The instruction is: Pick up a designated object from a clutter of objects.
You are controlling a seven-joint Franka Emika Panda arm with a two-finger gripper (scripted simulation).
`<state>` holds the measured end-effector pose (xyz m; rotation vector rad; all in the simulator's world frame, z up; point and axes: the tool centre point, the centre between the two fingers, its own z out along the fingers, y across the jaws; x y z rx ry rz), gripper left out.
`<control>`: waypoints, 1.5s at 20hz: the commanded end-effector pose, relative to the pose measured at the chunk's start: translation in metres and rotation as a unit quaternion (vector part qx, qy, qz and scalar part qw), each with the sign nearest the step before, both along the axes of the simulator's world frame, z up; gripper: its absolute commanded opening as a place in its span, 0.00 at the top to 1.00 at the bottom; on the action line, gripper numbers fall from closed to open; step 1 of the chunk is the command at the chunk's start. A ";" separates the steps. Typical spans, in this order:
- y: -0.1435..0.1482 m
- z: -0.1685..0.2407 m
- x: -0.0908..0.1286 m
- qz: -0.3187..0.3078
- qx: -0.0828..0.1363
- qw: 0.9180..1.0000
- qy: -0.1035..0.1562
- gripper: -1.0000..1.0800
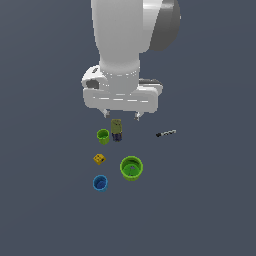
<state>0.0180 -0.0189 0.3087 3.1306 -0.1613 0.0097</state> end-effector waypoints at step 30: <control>-0.118 -0.237 0.009 -0.307 0.004 0.952 0.002 0.04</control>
